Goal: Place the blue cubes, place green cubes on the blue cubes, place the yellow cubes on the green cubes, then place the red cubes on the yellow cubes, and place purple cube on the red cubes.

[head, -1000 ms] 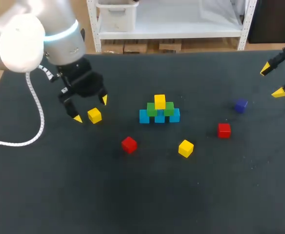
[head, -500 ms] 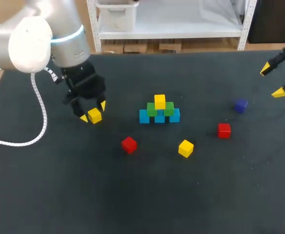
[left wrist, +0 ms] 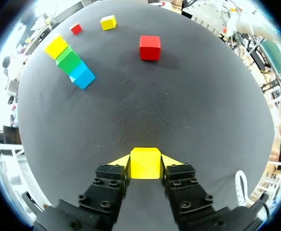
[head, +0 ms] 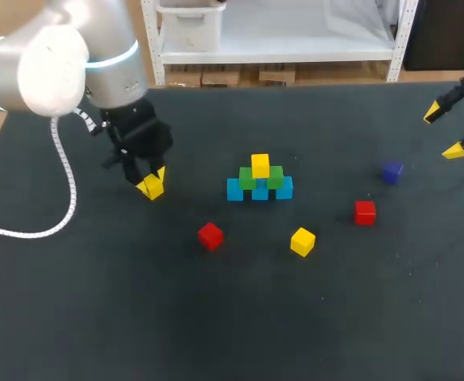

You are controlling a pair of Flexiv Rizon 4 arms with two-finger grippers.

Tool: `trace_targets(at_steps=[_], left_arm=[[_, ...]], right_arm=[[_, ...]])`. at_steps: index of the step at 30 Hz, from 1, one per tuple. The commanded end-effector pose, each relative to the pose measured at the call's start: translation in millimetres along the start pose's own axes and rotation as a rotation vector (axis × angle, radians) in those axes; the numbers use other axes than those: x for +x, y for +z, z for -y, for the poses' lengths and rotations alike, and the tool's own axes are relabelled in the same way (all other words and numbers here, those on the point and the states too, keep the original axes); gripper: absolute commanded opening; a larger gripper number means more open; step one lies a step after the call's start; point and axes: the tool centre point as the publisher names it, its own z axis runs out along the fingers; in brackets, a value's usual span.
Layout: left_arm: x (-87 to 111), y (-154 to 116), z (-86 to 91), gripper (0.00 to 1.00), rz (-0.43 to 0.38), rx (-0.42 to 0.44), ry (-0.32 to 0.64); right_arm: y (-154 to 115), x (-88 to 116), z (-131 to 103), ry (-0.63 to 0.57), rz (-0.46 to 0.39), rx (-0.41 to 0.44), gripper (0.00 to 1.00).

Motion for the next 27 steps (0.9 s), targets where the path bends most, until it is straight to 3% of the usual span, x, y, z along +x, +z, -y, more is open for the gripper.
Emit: trace_targets(at_steps=[1, 11, 22, 27], left_arm=[[-3.2, -17.7, 5.9, 0.0, 0.012, -0.037, -0.057], [-34.9, -66.5, -6.7, 0.0, 0.021, -0.101, -0.446], [-82.8, -96.6, -31.5, 0.0, 0.021, -0.207, -0.658], [-100.9, -91.8, -43.6, 0.0, 0.011, -0.183, -0.66]], right_arm=[[0.2, 0.4, 0.3, -0.001, 0.002, 0.0, 1.0], [0.2, 0.4, 0.3, -0.001, 0.002, 0.0, 1.0], [0.2, 0.4, 0.3, -0.001, 0.002, 0.0, 1.0], [0.2, 0.4, 0.3, -0.001, 0.002, 0.0, 1.0]])
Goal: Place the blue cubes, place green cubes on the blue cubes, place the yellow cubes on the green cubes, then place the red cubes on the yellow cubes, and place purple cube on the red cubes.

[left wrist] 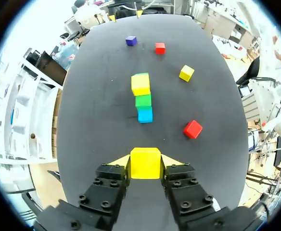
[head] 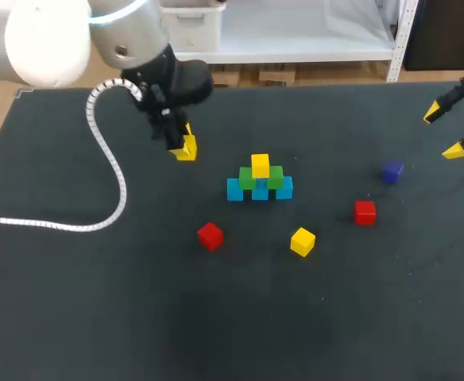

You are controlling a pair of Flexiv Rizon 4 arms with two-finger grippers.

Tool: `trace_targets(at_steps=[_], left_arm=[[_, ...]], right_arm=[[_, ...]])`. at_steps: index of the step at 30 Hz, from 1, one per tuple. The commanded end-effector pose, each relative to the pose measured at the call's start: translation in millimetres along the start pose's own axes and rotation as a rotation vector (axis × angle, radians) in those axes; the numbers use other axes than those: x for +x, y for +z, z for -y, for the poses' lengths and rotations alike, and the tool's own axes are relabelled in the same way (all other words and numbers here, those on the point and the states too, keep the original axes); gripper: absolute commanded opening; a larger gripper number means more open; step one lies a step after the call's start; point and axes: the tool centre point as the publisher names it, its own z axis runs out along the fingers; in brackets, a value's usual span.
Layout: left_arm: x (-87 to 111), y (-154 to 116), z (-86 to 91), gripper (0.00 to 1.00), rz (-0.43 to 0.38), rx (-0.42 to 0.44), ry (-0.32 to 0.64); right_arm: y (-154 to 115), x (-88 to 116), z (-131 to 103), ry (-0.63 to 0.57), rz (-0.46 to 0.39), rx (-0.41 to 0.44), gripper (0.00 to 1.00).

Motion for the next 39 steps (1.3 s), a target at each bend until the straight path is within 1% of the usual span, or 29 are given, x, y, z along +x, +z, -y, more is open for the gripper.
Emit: trace_targets(at_steps=[1, 5, 8, 13, 19, 27, 39], left_arm=[[-17.1, 5.3, 2.1, 0.0, -0.02, 0.0, -0.01], [-31.0, 8.9, 2.8, 0.0, -0.018, 0.004, -0.025], [-41.8, 10.0, 1.4, 0.0, -0.013, -0.004, -0.013], [-54.2, 14.0, -3.1, 0.0, -0.014, -0.01, -0.023], [-63.0, 19.1, -6.9, 0.0, -0.007, -0.006, -0.039], [-74.8, 29.9, -7.7, 0.0, -0.004, 0.015, -0.033], [-80.0, 39.1, -9.4, 0.0, 0.008, 0.025, -0.039]], right_arm=[[0.2, 0.3, 0.3, -0.001, 0.002, 0.0, 1.0], [0.2, 0.3, 0.3, -0.001, 0.002, 0.0, 1.0], [0.2, 0.3, 0.3, -0.001, 0.002, 0.0, 1.0], [0.2, 0.3, 0.3, -0.001, 0.002, 0.0, 1.0], [0.2, 0.3, 0.3, -0.001, 0.002, 0.0, 1.0], [0.2, 0.3, 0.3, -0.001, 0.002, 0.0, 1.0], [0.2, 0.3, 0.3, -0.001, 0.002, 0.0, 1.0]])
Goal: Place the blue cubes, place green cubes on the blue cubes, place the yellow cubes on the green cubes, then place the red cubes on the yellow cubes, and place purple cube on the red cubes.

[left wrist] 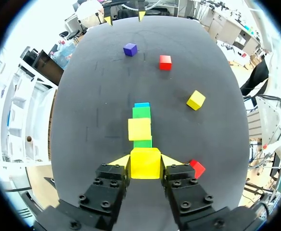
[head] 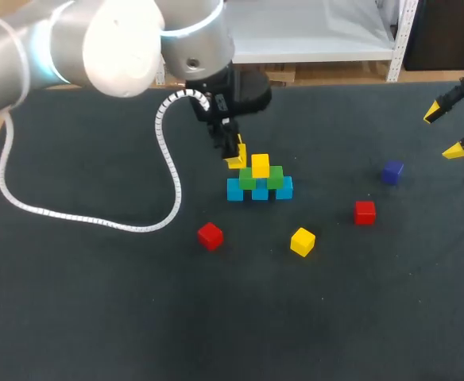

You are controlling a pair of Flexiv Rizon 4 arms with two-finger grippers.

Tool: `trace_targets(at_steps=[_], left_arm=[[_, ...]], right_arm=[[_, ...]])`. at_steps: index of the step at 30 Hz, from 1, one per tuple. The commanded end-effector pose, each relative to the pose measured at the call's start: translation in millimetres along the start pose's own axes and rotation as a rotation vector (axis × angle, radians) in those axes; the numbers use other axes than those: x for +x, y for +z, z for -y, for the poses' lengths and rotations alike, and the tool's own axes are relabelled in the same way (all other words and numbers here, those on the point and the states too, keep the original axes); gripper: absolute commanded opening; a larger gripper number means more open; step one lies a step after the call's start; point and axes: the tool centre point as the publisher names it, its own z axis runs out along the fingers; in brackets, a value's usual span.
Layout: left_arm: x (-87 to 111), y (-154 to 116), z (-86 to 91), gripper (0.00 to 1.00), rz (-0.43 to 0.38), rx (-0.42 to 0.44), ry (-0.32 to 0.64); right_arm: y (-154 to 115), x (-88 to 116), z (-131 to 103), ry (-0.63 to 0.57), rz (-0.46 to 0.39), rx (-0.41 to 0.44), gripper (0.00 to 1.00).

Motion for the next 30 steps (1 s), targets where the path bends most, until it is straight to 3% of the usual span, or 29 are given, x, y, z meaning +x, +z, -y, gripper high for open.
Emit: trace_targets(at_steps=[1, 30], left_arm=[[-1.7, 2.9, -3.2, 0.0, -0.002, 0.007, 0.001], [-5.4, 15.9, -9.3, 0.0, -0.001, 0.011, 0.004]], right_arm=[[0.2, 0.4, 0.3, -0.001, 0.002, 0.0, 1.0], [0.2, 0.4, 0.3, -0.001, 0.002, 0.0, 1.0]])
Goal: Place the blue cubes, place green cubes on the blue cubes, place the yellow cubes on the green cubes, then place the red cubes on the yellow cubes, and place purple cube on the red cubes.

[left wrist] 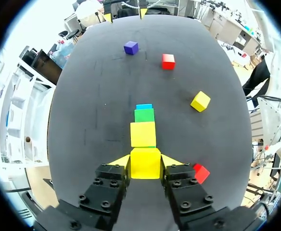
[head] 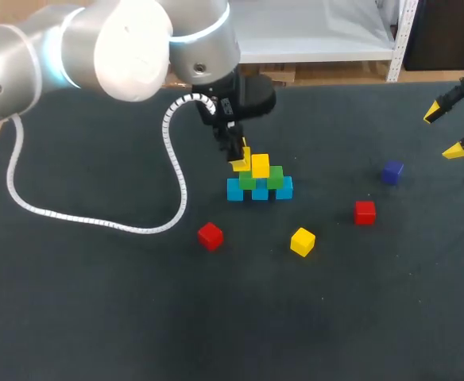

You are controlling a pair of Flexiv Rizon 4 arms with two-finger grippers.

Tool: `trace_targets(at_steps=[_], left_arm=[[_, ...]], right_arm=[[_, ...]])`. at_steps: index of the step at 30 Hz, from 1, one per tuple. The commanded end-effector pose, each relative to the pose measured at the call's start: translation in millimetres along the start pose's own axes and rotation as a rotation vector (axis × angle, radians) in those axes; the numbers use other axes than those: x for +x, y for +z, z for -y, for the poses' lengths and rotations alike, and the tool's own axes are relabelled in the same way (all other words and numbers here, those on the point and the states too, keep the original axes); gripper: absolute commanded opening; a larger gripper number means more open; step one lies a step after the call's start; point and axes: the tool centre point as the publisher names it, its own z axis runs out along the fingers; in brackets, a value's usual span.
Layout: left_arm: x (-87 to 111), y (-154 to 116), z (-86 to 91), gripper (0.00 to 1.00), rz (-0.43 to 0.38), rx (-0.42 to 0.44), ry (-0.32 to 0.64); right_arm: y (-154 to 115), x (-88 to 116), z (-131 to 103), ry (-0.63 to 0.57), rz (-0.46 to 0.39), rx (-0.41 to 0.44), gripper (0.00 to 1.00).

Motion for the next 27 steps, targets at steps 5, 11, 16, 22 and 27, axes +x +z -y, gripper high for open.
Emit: trace_targets(at_steps=[5, 11, 16, 22, 27], left_arm=[[-0.1, 4.7, -4.4, 0.0, -0.002, 0.008, 0.003], [1.8, 7.3, -4.1, 0.0, -0.003, 0.013, 0.0], [3.2, 8.7, -4.7, 0.0, -0.004, 0.015, -0.005], [3.3, 10.6, -4.6, 0.0, -0.004, 0.019, -0.006], [4.3, 13.1, -4.4, 0.0, -0.007, 0.025, -0.009]], right_arm=[[0.2, 0.4, 0.3, -0.001, 0.002, 0.0, 1.0], [0.2, 0.4, 0.3, -0.001, 0.002, 0.0, 1.0], [0.2, 0.4, 0.3, -0.001, 0.002, 0.0, 1.0], [0.2, 0.4, 0.3, -0.001, 0.002, 0.0, 1.0], [0.2, 0.4, 0.3, -0.001, 0.002, 0.0, 1.0]])
